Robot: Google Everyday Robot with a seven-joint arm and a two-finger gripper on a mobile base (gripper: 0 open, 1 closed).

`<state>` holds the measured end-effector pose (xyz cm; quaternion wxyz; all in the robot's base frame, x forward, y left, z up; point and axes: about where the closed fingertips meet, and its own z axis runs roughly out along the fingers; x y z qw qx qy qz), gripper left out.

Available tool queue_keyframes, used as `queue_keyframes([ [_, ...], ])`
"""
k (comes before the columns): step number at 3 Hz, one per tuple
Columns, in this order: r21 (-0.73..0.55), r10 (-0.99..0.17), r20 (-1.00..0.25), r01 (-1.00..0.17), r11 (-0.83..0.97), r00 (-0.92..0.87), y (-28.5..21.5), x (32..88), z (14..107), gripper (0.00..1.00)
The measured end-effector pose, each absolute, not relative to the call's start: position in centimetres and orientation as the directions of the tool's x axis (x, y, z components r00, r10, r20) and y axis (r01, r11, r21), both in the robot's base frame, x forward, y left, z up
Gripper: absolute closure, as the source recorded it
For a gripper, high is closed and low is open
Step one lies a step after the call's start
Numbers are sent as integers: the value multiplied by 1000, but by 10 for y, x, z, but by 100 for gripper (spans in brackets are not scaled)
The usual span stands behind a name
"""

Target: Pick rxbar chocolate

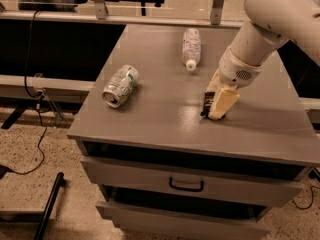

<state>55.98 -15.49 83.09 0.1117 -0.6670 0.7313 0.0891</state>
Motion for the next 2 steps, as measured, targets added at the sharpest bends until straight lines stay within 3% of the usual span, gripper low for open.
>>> queue_keyframes([
  [1,-19,-956,-282,-995,94,-85,-155,560,832,100],
  [2,-61,-932,-356,-993,101,-73,-160,560,865,100],
])
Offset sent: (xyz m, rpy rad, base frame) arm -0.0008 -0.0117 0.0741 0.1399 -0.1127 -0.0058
